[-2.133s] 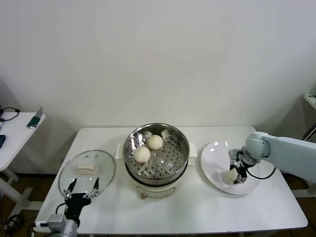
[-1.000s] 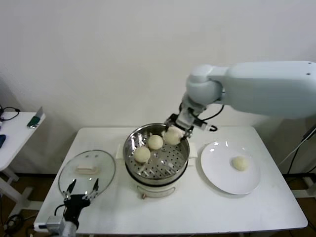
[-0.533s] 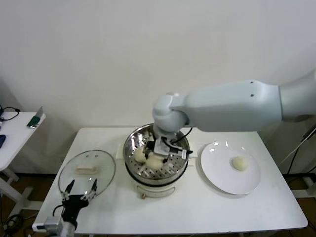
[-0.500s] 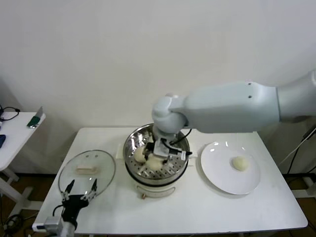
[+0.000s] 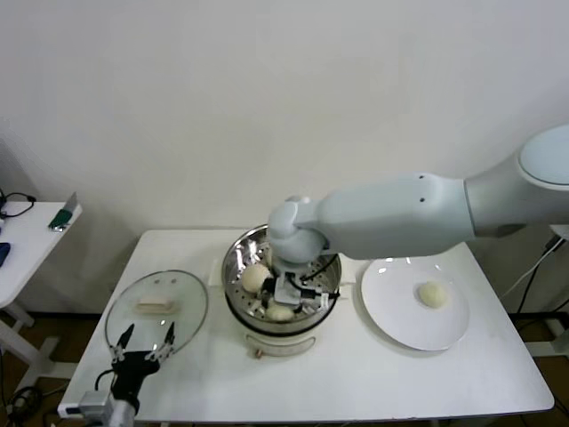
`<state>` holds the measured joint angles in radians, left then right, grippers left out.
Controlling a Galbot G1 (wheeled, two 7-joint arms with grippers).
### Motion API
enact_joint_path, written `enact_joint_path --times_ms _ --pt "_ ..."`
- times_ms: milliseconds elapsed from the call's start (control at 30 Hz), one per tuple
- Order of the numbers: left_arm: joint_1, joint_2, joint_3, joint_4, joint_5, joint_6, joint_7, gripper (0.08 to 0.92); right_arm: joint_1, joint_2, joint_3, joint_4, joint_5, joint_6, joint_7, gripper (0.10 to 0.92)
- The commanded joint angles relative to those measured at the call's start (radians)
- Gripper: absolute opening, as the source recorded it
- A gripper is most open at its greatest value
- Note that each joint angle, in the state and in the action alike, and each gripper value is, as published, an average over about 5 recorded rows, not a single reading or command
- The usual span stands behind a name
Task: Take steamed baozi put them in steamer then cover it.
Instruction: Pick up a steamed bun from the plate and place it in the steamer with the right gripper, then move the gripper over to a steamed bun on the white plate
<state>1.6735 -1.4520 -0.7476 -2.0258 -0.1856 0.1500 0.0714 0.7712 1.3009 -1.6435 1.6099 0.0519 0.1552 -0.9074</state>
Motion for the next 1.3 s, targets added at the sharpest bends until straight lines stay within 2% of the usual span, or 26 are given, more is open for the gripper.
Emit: enact_joint_path --times_ms 33,133,333,567,700,800,933,1033,1167,1300 --pt "0.0 -0.001 0.0 0.001 0.0 -0.002 0.0 0.823 -0.027 0.011 -0.007 -0.023 -0.016 -0.001 0.028 0.656" --pt "-0.001 -0.001 0.001 0.0 0.0 -0.002 0.0 0.823 -0.025 0.005 -0.008 -0.024 0.007 0.001 0.051 0.684" --pt "-0.004 -0.003 0.003 -0.004 0.002 0.001 0.0 0.823 0.038 -0.05 -0.003 -0.02 0.072 0.017 0.033 0.809" --pt "-0.004 0.0 0.007 -0.003 0.002 -0.002 0.0 0.823 0.225 -0.228 -0.06 -0.039 0.35 0.005 -0.08 0.823" --pt "-0.006 0.005 0.009 -0.003 0.001 -0.004 0.0 0.823 0.348 -0.371 -0.166 -0.077 0.541 -0.066 -0.127 0.823" --pt "-0.008 0.009 0.01 -0.004 0.0 -0.003 0.0 0.823 0.398 -0.473 -0.246 -0.102 0.606 -0.137 -0.133 0.823" --pt "-0.009 0.009 0.011 -0.017 -0.002 0.003 0.002 0.823 0.39 -0.615 -0.335 -0.14 0.596 -0.198 -0.139 0.823" --pt "-0.006 0.009 0.01 -0.023 -0.004 0.005 0.002 0.823 0.319 -0.706 -0.343 -0.182 0.51 -0.213 -0.138 0.823" --pt "0.003 0.006 0.012 -0.026 -0.001 0.003 0.002 0.823 0.146 -0.797 -0.244 -0.26 0.373 -0.211 -0.132 0.823" --pt "0.01 0.002 0.013 -0.026 0.007 0.001 0.002 0.823 -0.047 -0.819 -0.074 -0.345 0.298 -0.218 -0.113 0.823"
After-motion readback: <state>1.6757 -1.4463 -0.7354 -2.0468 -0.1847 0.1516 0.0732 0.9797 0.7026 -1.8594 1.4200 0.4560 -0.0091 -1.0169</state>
